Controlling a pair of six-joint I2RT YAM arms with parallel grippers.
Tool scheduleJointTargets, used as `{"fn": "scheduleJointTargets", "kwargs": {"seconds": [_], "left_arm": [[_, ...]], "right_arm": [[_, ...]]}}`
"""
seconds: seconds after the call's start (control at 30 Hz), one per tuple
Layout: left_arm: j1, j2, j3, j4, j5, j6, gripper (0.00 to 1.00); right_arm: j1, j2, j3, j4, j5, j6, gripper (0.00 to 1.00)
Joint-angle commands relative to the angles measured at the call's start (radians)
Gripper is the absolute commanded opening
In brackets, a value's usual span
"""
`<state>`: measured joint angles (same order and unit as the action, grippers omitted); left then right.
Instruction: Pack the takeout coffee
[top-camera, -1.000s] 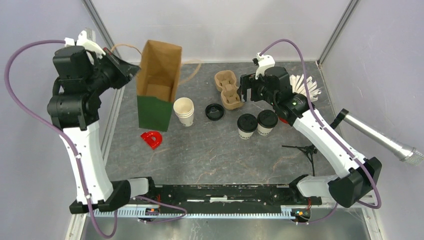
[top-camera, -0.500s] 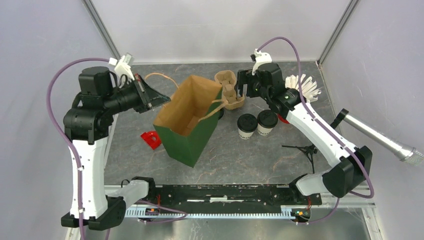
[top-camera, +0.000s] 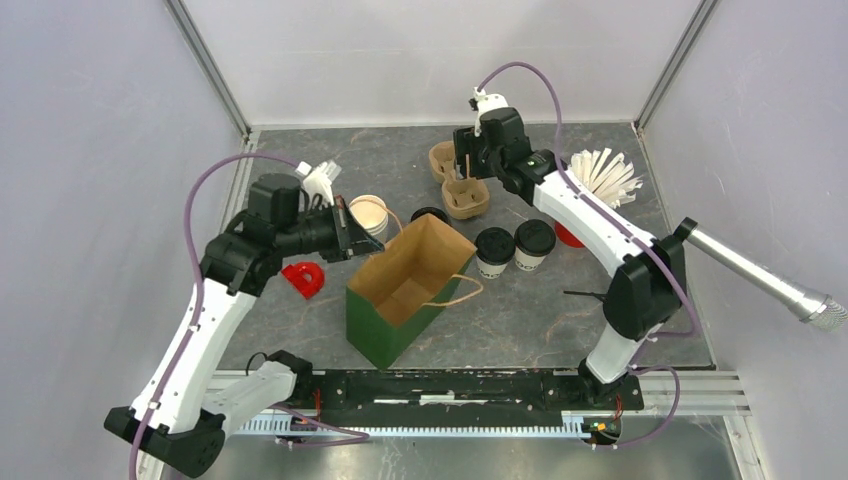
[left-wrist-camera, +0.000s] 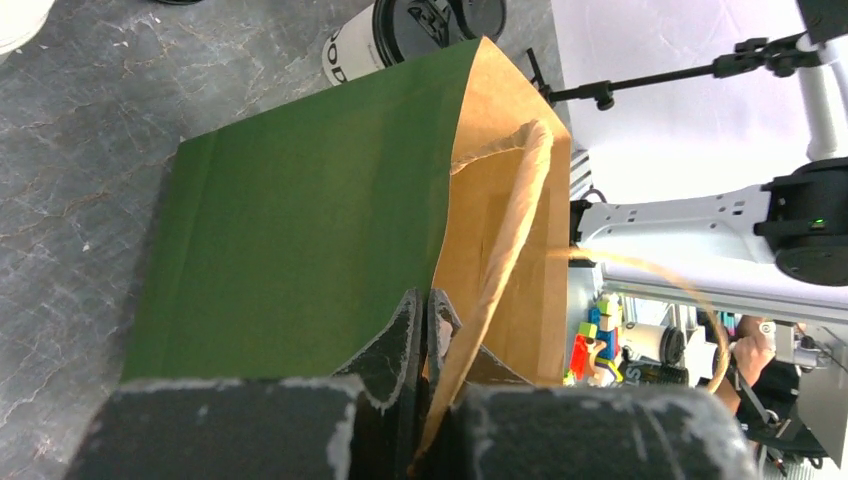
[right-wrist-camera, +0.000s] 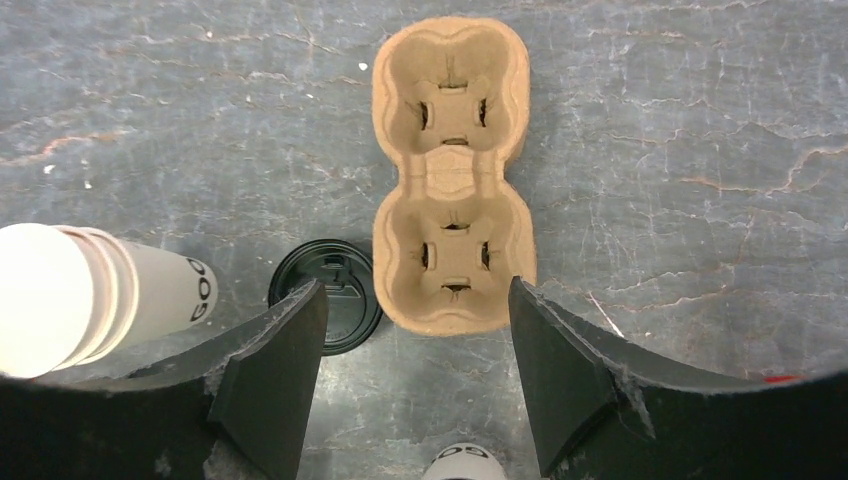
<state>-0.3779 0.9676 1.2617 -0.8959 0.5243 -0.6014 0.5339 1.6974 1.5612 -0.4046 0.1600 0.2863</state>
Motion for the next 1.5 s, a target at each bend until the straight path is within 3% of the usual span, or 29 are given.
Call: {"fn": "scheduleJointTargets", "kwargs": {"seconds": [0.0,0.17,0.47,0.73,0.83,0.97,1.47], "left_arm": [[-0.052,-0.054,-0.098,0.244,-0.062,-0.07,0.02],[-0.059,-0.056,-0.124,0.268,-0.091,-0.06,0.02],[-0.058,-0.04,-0.034,0.126,-0.209,0.055,0.07],[-0.059,0.019,0.036,0.024,-0.207,0.125,0.42],[-0.058,0.011,0.08,0.01,-0.251,0.141,0.6],[-0.058,0.014,0.144,-0.023,-0.302,0.153,0.7],[-0.058,-0.01,0.179,-0.061,-0.371,0.181,0.75]], "right_arm": [[-0.003,0.07,0.059,0.015,0.004,-0.026,0.72],[-0.003,0.171,0.098,0.011,-0.004,-0.054,0.69],[-0.003,0.336,0.234,-0.024,0.04,-0.099,0.63],[-0.003,0.391,0.269,-0.011,0.07,-0.127,0.6],[-0.003,0.405,0.27,-0.007,0.064,-0.132,0.6],[-0.005,0.423,0.272,0.002,0.053,-0.135,0.59],[-0.008,0.463,0.296,0.023,0.061,-0.133,0.57]]}}
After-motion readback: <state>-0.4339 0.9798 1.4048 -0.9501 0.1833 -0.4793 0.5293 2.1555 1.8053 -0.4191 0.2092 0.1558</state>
